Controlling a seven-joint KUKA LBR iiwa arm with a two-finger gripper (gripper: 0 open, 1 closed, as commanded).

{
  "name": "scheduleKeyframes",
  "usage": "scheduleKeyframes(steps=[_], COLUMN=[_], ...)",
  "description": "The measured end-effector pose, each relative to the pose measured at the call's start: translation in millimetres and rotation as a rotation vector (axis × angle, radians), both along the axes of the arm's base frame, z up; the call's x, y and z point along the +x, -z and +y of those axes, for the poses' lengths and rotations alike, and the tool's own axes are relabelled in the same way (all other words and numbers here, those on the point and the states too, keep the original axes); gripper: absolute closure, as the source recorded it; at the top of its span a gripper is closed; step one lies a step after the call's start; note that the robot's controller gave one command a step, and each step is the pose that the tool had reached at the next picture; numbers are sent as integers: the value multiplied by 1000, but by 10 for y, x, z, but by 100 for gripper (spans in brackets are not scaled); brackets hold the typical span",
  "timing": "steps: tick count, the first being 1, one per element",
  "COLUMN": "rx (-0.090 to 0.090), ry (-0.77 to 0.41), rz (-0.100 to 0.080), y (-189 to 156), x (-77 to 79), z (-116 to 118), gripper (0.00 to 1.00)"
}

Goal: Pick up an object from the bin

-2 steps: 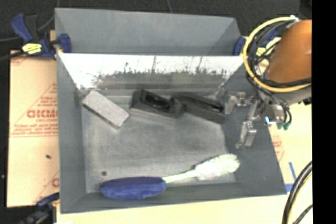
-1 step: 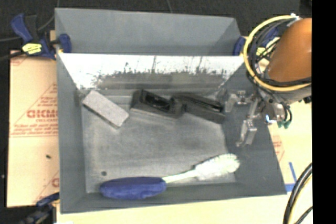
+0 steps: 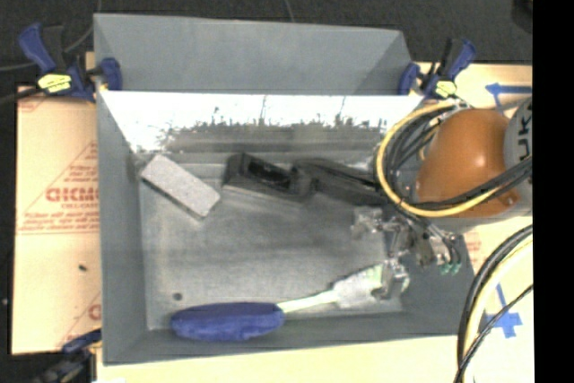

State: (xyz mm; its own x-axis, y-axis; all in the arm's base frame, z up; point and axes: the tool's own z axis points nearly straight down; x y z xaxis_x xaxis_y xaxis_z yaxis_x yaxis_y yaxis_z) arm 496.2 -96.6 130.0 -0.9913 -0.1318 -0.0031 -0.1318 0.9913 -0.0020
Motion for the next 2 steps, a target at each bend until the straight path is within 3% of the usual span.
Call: scheduleKeyframes(steps=[1, 2], rx=[-1, 0], ry=[-237, -181], rz=[-1, -1], y=[-93, 83], x=[-179, -102], z=[66, -103], gripper=[0, 0])
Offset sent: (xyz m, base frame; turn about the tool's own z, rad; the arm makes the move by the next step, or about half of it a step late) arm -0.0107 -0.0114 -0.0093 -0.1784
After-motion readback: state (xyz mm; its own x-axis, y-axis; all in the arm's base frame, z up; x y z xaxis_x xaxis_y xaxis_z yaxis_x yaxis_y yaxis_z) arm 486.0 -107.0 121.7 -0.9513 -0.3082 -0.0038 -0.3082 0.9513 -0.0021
